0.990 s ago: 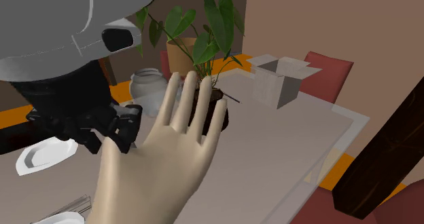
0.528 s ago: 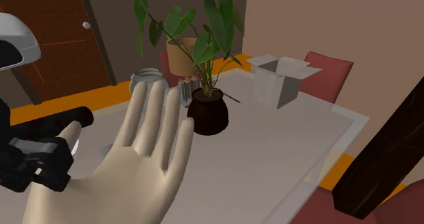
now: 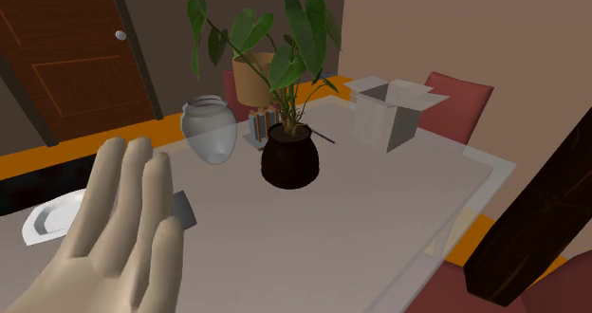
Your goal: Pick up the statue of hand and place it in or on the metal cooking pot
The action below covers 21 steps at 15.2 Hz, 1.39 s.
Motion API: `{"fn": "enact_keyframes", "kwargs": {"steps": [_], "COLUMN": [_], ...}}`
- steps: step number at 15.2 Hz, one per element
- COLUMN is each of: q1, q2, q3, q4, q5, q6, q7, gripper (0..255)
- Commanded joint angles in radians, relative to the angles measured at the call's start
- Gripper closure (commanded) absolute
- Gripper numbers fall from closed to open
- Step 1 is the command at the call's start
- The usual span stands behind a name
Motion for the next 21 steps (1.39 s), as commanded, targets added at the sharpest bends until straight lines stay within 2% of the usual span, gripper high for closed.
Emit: {"fn": "enact_keyframes", "kwargs": {"steps": [1, 6, 21], "q1": [0.032, 0.126, 0.097], "q2": [0.051, 0.202, 0.159], "q3": [0.025, 0.063, 0.055], "q4": [0.070, 0.269, 0.011], "q5": [-0.027, -0.102, -0.090], "q6": [-0.033, -0.121, 0.095], "q7": [0.051, 0.151, 0.189], "gripper": [255, 255, 255]}}
